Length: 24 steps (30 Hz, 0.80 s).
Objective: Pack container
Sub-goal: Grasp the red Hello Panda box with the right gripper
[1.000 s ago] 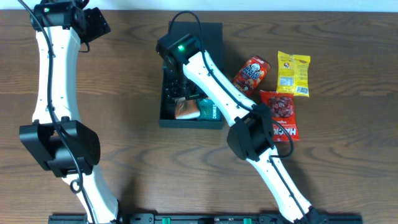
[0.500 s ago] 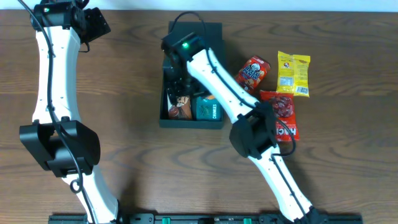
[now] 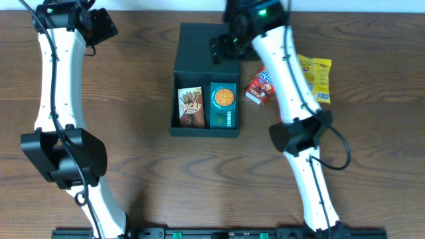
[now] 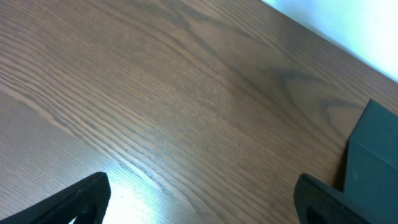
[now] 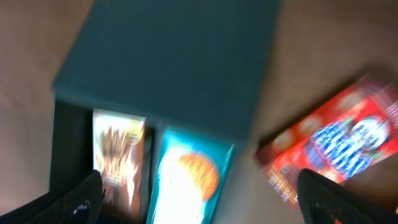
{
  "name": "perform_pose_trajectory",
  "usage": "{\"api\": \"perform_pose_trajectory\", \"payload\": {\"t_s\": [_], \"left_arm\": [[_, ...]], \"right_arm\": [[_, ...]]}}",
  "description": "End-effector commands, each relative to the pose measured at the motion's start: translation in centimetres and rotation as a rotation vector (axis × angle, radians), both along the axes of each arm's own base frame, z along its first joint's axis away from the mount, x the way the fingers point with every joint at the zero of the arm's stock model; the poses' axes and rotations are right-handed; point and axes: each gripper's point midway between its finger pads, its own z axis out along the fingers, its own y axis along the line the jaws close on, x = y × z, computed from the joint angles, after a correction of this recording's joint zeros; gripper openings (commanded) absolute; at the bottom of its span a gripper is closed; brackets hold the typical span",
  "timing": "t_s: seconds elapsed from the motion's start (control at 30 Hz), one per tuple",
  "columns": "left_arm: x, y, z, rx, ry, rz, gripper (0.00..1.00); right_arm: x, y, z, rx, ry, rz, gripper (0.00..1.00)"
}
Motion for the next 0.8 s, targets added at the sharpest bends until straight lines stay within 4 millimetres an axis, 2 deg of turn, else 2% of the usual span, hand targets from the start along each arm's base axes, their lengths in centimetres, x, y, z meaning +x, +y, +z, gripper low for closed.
{"api": "perform_pose_trajectory", "payload": {"t_s": [0.0, 0.17, 0.27, 0.33, 0.4, 0.47, 0.53, 0.67, 0.77], "left_arm": [[-0.2, 0.2, -0.1, 0.012, 0.01, -0.012, 0.95], [-0.1, 0.2, -0.1, 0.011, 0.01, -0.012, 0.95], [-0.2, 0.2, -0.1, 0.012, 0.01, -0.011, 0.95], [-0.1, 0.2, -0.1, 0.012, 0.01, -0.011, 0.95], [-0.2, 0.2, -0.1, 0.011, 0.01, -0.011, 0.96], [-0.1, 0.2, -0.1, 0.012, 0.01, -0.011, 0.95], [-0.1, 0.2, -0.1, 0.012, 0.01, -0.011, 0.95], [-0.1, 0.2, -0.1, 0.012, 0.01, -0.012, 0.95], [-0.2, 0.2, -0.1, 0.012, 0.011, -0.012, 0.95]], "right_arm": [[1.5, -2.5, 1.6, 0.076, -0.034, -0.01, 0.99], [4.8, -6.8, 2.3, 0.05, -0.129, -0.104, 0.99], [5.5, -9.7, 1.2, -0.014, -0.11, -0.256, 0.97], [5.0, -10.9, -0.4, -0.027, -0.041, -0.359, 0.97], [4.1, -11.0, -2.4, -0.029, 0.041, -0.437, 0.97], [3.2, -11.0, -4.2, -0.04, 0.114, -0.505, 0.91], [2.0, -11.0, -6.5, -0.07, 0.196, -0.597, 0.9], [0.6, -11.2, -8.7, -0.104, 0.277, -0.711, 0.92], [-0.1, -11.5, -10.0, -0.137, 0.306, -0.792, 0.97]]}}
